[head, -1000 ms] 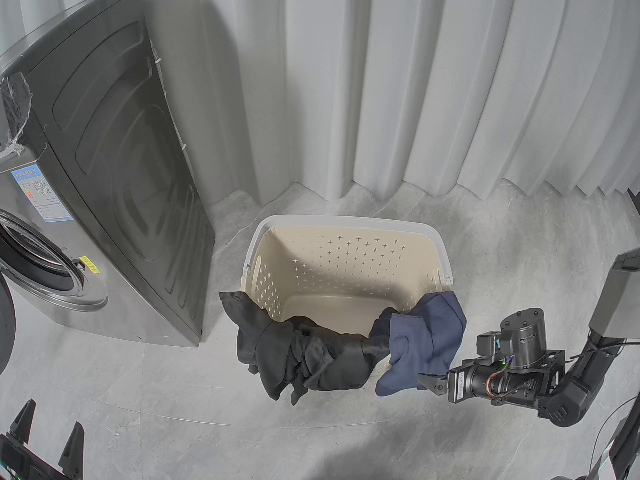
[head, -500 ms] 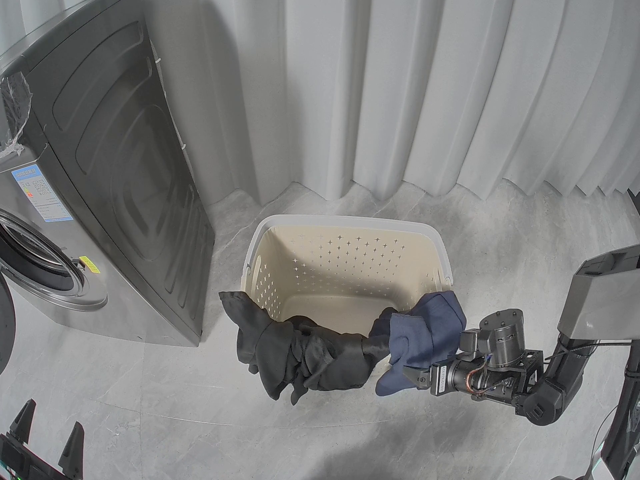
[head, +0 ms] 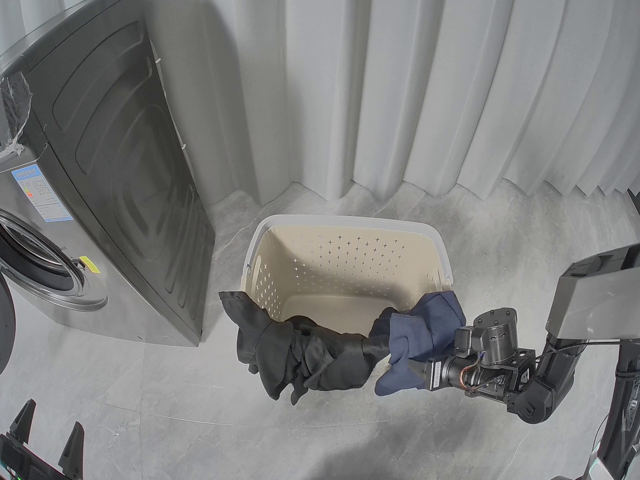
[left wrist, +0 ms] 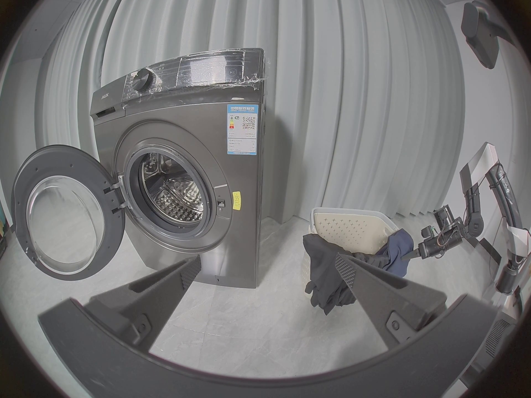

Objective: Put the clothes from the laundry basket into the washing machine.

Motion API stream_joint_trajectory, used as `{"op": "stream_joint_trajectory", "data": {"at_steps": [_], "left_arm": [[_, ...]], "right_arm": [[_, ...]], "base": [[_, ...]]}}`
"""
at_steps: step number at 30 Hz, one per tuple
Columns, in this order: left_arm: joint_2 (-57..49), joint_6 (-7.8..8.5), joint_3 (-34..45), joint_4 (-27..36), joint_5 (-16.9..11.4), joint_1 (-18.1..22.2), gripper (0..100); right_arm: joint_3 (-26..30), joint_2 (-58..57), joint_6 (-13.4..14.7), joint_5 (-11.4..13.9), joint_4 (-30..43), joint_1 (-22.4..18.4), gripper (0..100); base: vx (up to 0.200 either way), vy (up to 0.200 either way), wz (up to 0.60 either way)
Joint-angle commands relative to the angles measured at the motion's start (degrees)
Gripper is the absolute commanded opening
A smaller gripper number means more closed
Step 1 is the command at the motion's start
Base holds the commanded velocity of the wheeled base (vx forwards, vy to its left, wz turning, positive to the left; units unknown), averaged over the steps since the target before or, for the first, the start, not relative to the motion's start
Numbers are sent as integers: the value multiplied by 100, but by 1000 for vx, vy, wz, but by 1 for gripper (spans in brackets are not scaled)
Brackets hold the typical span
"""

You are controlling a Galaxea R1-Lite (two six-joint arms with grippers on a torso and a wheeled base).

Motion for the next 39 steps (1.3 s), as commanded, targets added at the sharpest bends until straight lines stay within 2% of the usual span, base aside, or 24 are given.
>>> {"op": "stream_joint_trajectory", "data": {"at_steps": [1,8,23,33,39], "left_arm": [[-60,-2,84,0,2,1,100],[-60,-2,84,0,2,1,100],[-60,-2,84,0,2,1,100],[-60,-2,84,0,2,1,100],[-60,-2,84,0,2,1,100]], "right_arm": [[-21,3,-1,3,-7,6,0],[32,-129,-1,3,-15,-12,0],[937,-2098,-10,11,90,331,0],[972,-2168,-1,11,11,340,0],[972,-2801,-19,-6,11,463,0]], "base": [[0,0,0],[0,0,0],[0,0,0],[0,0,0],[0,0,0]]}}
